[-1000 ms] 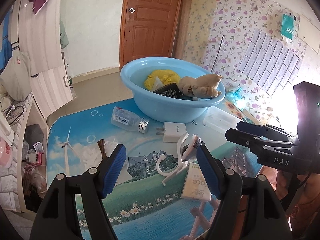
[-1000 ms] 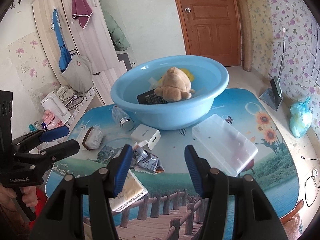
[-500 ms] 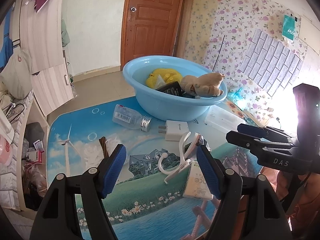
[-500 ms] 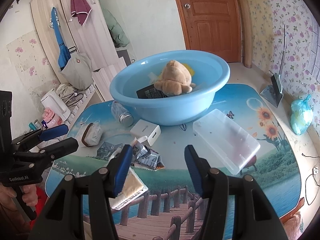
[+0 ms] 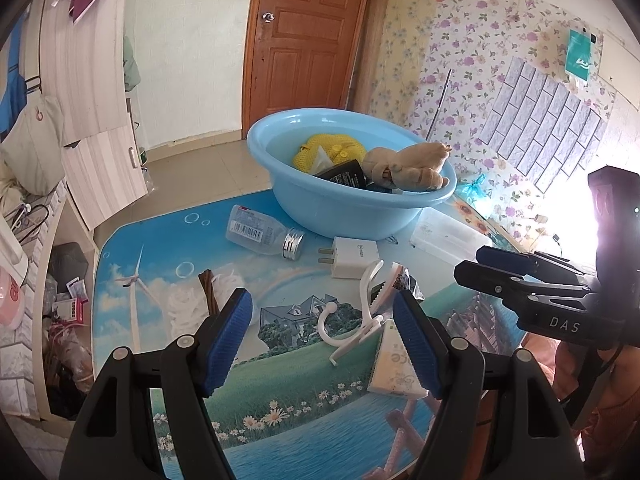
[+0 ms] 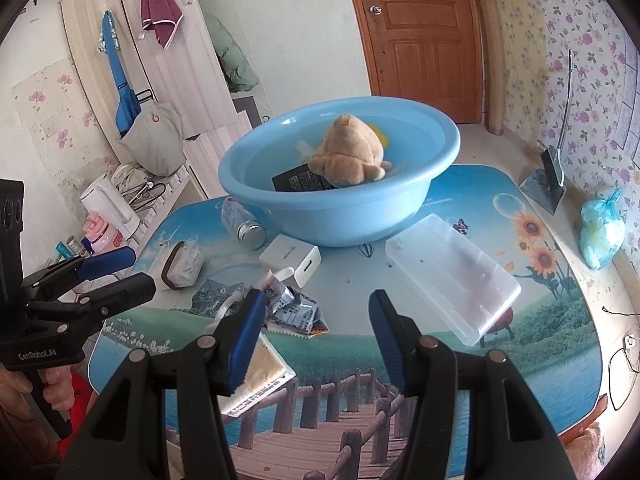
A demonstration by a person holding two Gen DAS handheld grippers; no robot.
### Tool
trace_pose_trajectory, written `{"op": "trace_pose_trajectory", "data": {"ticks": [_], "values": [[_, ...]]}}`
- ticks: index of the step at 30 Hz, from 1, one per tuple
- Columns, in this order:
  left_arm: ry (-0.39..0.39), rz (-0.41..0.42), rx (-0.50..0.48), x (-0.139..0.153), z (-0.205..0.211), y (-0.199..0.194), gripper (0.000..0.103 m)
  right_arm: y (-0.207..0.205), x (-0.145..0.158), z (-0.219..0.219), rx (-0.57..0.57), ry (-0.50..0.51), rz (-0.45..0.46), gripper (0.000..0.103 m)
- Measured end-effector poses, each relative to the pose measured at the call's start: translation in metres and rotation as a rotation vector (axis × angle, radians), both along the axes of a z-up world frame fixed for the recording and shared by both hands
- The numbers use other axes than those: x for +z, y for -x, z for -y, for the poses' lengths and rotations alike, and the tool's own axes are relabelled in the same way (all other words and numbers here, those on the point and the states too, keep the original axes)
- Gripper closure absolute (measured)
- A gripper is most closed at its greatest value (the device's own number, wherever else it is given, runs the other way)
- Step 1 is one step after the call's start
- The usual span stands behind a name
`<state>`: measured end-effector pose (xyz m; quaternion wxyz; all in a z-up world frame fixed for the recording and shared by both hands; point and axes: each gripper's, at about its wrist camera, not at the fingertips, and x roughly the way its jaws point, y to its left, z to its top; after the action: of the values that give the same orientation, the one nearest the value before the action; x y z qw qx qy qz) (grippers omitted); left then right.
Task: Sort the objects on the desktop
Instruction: 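Withdraw both open tools from the basin back over the table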
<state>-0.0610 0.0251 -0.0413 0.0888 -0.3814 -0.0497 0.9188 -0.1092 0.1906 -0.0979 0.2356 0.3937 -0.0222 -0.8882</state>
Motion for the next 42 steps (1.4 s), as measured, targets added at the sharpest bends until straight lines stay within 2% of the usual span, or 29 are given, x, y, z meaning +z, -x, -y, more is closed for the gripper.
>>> {"op": "trace_pose_trajectory", "data": {"ticks": [14,28,42], "values": [[0.005,0.004,-0.003,-0.002,0.0,-0.001,0.03,0.001,-0.001,-0.001,-0.007,-0.005,0.004,0.049],[0.0,0.048,-0.009,-0.024,0.003,-0.009,0.03,-0.003,-0.015,-0.004,-0.006,-0.025,0.04,0.049],[0.004,0.049,-0.012,-0.024,0.002,-0.011,0.03,-0.005,-0.018,-0.004,-0.01,-0.025,0.043,0.049]]}}
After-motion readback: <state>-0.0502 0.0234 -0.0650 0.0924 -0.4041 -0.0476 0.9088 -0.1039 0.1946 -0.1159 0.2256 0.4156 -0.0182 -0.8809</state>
